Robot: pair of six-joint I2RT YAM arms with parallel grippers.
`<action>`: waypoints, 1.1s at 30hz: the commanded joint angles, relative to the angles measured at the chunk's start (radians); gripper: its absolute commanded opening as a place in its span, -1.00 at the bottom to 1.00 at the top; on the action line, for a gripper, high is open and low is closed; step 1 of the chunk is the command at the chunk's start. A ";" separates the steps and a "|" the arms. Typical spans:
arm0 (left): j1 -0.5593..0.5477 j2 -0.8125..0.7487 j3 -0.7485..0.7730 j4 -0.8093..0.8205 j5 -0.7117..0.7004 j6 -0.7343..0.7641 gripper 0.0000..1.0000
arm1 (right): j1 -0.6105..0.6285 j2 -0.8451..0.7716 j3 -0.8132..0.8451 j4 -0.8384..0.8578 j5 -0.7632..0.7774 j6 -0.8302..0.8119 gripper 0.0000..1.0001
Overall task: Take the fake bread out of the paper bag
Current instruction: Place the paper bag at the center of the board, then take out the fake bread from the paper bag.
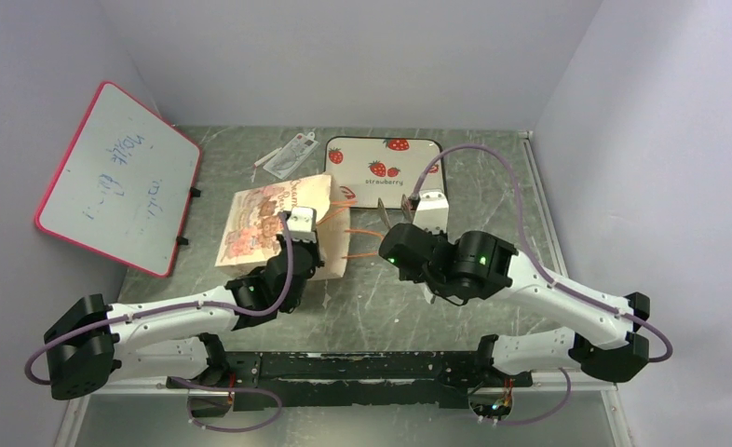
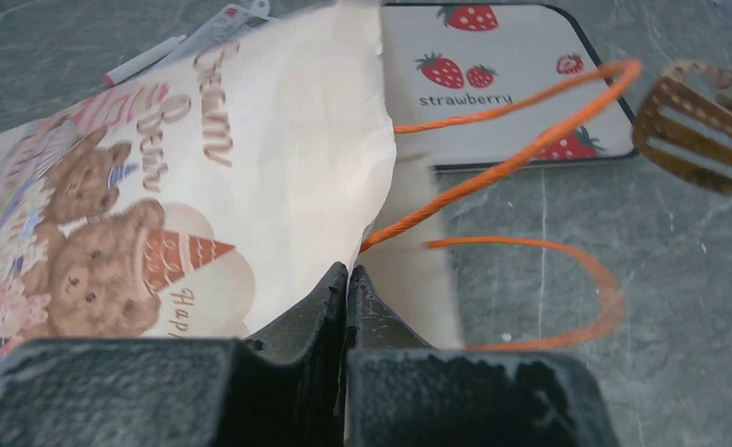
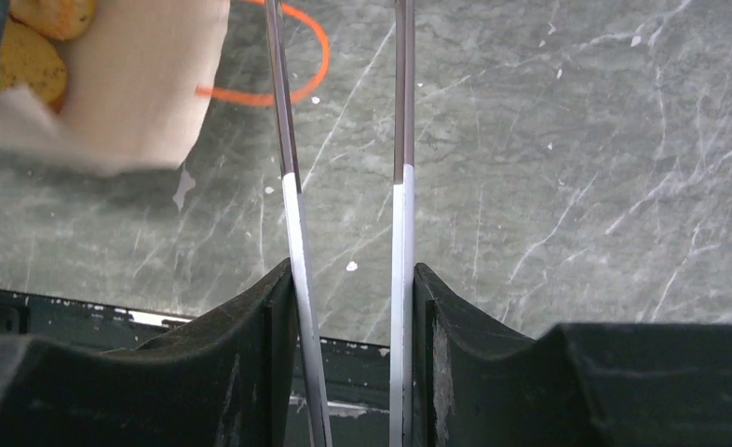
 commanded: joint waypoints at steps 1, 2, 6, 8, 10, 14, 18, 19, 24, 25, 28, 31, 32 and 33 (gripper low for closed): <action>0.001 0.003 0.016 0.020 -0.129 -0.108 -0.86 | 0.042 -0.035 0.047 -0.097 0.029 0.052 -0.23; 0.001 0.001 0.020 0.018 -0.128 -0.110 -0.86 | 0.051 -0.042 0.049 -0.095 0.020 0.043 -0.23; 0.001 -0.022 0.016 0.012 -0.127 -0.121 -0.86 | 0.068 -0.064 0.039 -0.049 -0.037 -0.020 -0.23; 0.000 -0.042 0.004 0.015 -0.121 -0.127 -0.86 | 0.070 -0.061 0.022 -0.017 -0.071 -0.052 -0.23; 0.001 -0.066 -0.013 0.028 -0.104 -0.118 -0.86 | 0.074 -0.062 -0.013 0.027 -0.097 -0.084 -0.23; 0.001 -0.130 -0.045 0.046 -0.030 -0.060 -0.86 | 0.075 -0.063 -0.059 0.135 -0.133 -0.148 -0.22; 0.001 -0.198 -0.037 -0.026 0.065 -0.014 -0.86 | 0.075 -0.055 -0.107 0.231 -0.189 -0.210 -0.21; 0.001 -0.216 -0.032 -0.067 0.089 -0.013 -0.86 | 0.074 -0.056 -0.116 0.258 -0.202 -0.226 -0.21; 0.003 -0.292 0.005 -0.249 0.183 -0.053 -0.86 | 0.074 -0.047 -0.138 0.338 -0.262 -0.290 -0.20; 0.002 -0.304 0.011 -0.283 0.201 -0.065 -0.86 | 0.074 -0.046 -0.146 0.350 -0.278 -0.300 -0.20; 0.002 -0.331 0.024 -0.365 0.242 -0.117 -0.86 | 0.074 -0.049 -0.175 0.388 -0.315 -0.326 -0.19; 0.001 -0.357 0.030 -0.423 0.266 -0.140 -0.86 | 0.074 -0.047 -0.202 0.417 -0.362 -0.353 -0.19; 0.001 -0.367 0.032 -0.437 0.271 -0.143 -0.86 | 0.075 -0.046 -0.211 0.425 -0.377 -0.360 -0.19; 0.001 -0.378 0.034 -0.449 0.275 -0.147 -0.86 | 0.074 -0.045 -0.223 0.435 -0.391 -0.364 -0.19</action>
